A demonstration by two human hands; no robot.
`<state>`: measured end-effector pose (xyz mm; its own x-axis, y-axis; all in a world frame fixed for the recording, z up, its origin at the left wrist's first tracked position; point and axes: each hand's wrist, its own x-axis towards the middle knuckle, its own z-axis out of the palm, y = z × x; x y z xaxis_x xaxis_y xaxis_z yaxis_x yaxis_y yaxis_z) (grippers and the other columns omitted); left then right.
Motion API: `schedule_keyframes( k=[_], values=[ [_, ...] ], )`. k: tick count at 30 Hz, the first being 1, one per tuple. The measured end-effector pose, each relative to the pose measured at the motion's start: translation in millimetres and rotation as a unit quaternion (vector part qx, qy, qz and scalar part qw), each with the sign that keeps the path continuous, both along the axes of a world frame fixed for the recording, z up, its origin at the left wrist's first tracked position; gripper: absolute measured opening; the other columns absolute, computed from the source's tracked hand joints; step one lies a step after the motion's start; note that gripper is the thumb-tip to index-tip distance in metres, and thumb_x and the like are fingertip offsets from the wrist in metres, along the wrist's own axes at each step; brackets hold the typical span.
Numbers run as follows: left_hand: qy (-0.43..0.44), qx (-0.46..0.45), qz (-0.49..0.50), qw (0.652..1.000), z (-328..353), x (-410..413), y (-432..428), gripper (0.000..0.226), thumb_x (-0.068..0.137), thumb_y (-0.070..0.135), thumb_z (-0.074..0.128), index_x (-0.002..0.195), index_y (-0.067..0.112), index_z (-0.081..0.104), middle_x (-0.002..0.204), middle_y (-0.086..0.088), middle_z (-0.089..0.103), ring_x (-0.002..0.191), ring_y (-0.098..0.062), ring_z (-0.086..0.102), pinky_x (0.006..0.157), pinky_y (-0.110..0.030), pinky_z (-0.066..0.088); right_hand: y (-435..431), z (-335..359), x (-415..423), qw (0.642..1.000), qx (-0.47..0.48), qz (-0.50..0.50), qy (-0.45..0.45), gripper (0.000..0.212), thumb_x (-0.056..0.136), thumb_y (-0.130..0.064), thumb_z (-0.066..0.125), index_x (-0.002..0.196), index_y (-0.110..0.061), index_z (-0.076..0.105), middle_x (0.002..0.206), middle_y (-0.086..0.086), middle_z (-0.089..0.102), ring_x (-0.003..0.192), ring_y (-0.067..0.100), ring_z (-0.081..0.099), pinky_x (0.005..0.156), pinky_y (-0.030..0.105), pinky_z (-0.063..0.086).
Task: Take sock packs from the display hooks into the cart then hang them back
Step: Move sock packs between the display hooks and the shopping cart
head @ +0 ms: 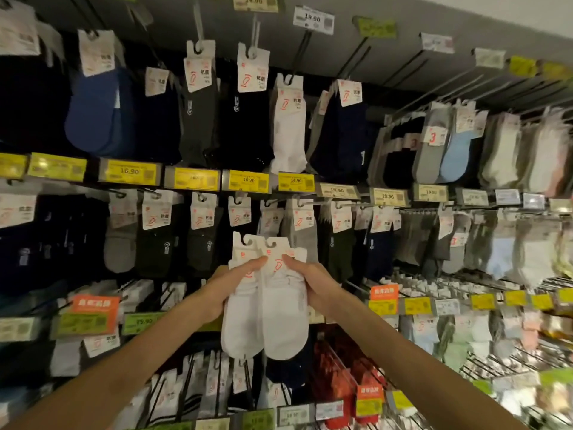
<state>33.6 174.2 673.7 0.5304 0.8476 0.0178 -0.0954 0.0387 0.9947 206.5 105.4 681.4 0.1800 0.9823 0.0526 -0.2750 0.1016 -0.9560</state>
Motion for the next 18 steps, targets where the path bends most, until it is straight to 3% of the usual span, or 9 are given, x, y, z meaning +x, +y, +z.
schedule_keyframes(
  k=[7, 12, 16, 18],
  values=[
    [-0.014, 0.056, 0.095, 0.994, 21.4, 27.0, 15.2, 0.033, 0.076, 0.044, 0.080, 0.094, 0.017, 0.076, 0.082, 0.001, 0.077, 0.083, -0.017, 0.072, 0.067, -0.028, 0.053, 27.6, 27.0, 21.1, 0.996, 0.083, -0.039, 0.025, 0.033, 0.093, -0.013, 0.063, 0.125, -0.010, 0.060, 0.112, 0.010, 0.072, 0.104, 0.027, 0.069, 0.094, 0.045, 0.053],
    [-0.033, 0.081, 0.133, 0.987, 34.1, 41.4, 21.8, 0.041, 0.071, 0.051, 0.081, 0.097, 0.019, 0.074, 0.081, 0.003, 0.077, 0.076, -0.015, 0.072, 0.059, -0.026, 0.051, 42.8, 41.4, 40.6, 0.985, 0.165, -0.024, 0.051, 0.033, 0.093, -0.012, 0.062, 0.126, -0.013, 0.058, 0.115, 0.011, 0.071, 0.105, 0.028, 0.069, 0.090, 0.046, 0.055],
    [-0.032, 0.089, 0.160, 0.983, 39.1, 51.8, 28.3, 0.038, 0.071, 0.051, 0.080, 0.092, 0.020, 0.074, 0.068, 0.009, 0.074, 0.074, -0.012, 0.069, 0.060, -0.026, 0.049, 54.0, 45.0, 51.3, 0.985, 0.162, -0.038, 0.036, 0.031, 0.091, -0.016, 0.066, 0.121, -0.012, 0.060, 0.110, 0.011, 0.072, 0.099, 0.026, 0.071, 0.084, 0.044, 0.058],
    [-0.035, 0.087, 0.162, 0.982, 38.7, 54.6, 31.8, 0.048, 0.063, 0.055, 0.083, 0.093, 0.018, 0.075, 0.073, 0.005, 0.076, 0.077, -0.018, 0.072, 0.069, -0.031, 0.055, 59.7, 45.2, 54.6, 0.986, 0.156, -0.046, 0.038, 0.031, 0.091, -0.017, 0.066, 0.121, -0.012, 0.060, 0.106, 0.009, 0.074, 0.096, 0.024, 0.072, 0.074, 0.038, 0.059]
  ],
)
